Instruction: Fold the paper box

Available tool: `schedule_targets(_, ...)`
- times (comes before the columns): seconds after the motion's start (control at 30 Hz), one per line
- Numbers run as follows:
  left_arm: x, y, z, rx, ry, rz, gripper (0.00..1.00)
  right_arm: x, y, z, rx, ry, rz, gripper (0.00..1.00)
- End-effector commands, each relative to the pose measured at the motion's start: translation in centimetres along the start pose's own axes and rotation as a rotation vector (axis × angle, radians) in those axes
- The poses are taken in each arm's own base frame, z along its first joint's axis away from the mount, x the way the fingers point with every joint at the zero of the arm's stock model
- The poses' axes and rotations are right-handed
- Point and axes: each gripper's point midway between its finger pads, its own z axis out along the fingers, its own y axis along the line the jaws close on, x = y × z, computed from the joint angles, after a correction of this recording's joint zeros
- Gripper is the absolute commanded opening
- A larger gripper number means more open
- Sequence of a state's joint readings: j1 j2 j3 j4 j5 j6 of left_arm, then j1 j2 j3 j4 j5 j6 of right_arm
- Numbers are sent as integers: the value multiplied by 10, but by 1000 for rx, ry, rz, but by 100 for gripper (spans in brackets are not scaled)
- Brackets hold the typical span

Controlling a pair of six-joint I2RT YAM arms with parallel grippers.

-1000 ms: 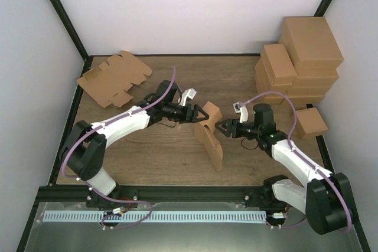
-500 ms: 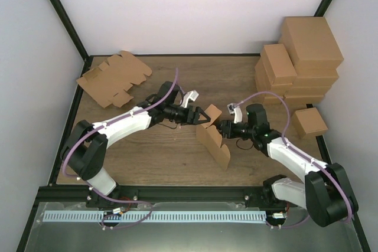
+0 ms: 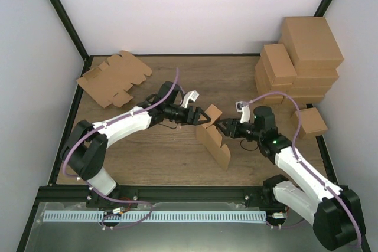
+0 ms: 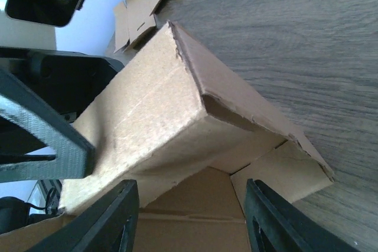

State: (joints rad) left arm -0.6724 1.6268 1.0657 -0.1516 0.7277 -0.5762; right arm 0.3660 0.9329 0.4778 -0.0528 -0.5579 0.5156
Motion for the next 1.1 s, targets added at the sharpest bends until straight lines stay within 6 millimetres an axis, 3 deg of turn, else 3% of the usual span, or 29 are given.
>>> schedule_targets(0.0, 8, 6, 7, -9, 39, 0, 81, -17, 14, -17, 20, -56, 36, 52)
schedule_targets(0.27, 7, 4, 7, -3, 40, 6, 81, -30, 38, -29, -29, -50, 239, 57)
schedule_targets(0.37, 8, 4, 6, 0, 44, 7, 81, -29, 40, -25, -59, -35, 383, 66)
schedule_targets(0.47, 9, 2, 6, 4, 46, 11, 81, -25, 42, -17, -96, 10, 477, 67)
schedule_targets(0.6, 10, 1, 6, 12, 53, 14, 81, -23, 49, -9, -183, 35, 536, 63)
schedule_targets(1.07, 15, -11, 6, 88, 76, 21, 81, -19, 44, 4, -276, 17, 570, 44)
